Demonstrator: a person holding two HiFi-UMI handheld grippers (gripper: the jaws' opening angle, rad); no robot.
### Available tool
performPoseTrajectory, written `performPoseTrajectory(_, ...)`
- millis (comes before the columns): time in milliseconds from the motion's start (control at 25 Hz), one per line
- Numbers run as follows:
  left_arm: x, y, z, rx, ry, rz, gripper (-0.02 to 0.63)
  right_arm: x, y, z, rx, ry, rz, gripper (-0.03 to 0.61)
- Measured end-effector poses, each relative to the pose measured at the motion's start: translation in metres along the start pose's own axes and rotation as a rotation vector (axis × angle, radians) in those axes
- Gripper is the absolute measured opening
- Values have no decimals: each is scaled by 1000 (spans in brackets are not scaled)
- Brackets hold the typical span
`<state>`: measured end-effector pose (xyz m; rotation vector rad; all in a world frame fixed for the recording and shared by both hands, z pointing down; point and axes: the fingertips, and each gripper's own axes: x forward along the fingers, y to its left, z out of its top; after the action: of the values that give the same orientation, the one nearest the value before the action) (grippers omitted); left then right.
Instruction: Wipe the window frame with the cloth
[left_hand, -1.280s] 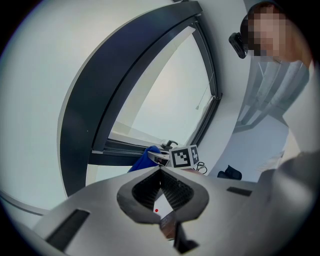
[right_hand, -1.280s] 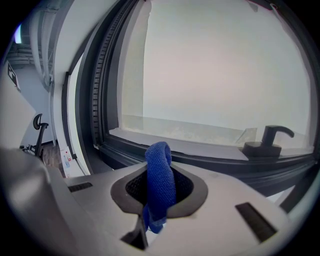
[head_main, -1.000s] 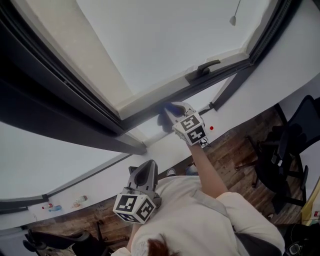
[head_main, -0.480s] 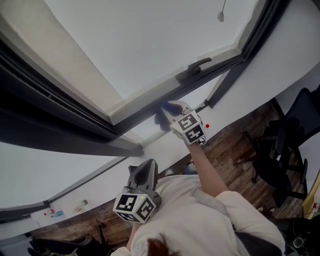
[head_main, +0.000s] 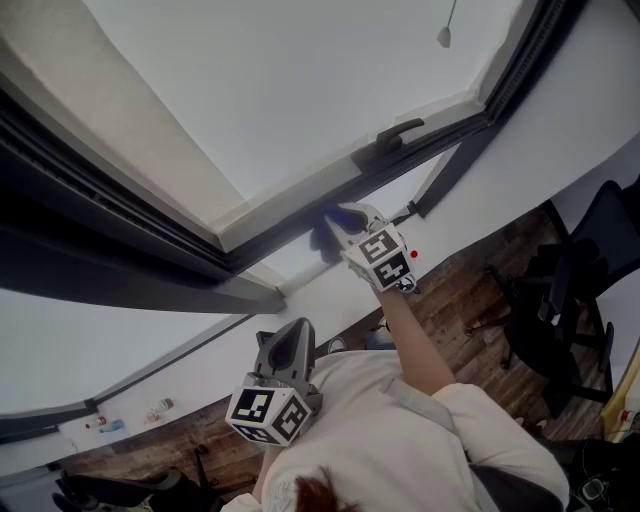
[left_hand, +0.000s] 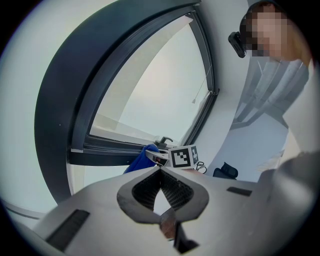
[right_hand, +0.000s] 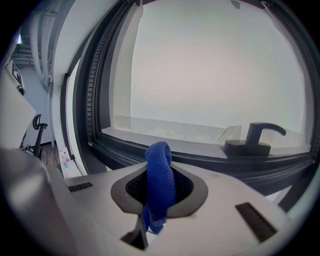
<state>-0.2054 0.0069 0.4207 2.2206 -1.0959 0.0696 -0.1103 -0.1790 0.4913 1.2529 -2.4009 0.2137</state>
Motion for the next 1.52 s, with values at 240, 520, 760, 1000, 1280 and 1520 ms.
performPoseTrajectory(240, 2, 0, 0, 2, 3, -2, 5, -1, -5, -1, 6, -1, -11, 49)
performPoseTrajectory(520, 4, 0, 1, 2, 0, -3, 6, -5, -17, -3, 18, 1, -37, 49)
performPoseTrajectory(760, 7, -1, 2, 2, 2, -3, 5, -7, -23, -5, 23, -2, -42, 49)
performPoseTrajectory(1000, 10, -2, 2, 6, 4, -4, 5, -9, -31, -7, 33, -5, -54, 49)
performPoseTrajectory(1280, 12, -3, 3, 11, 6, 2, 5, -13, -43, -9, 44, -5, -72, 49)
performPoseTrajectory(1520, 15, -7, 2, 15, 8, 2, 5, -17, -54, -10, 53, -9, -91, 49)
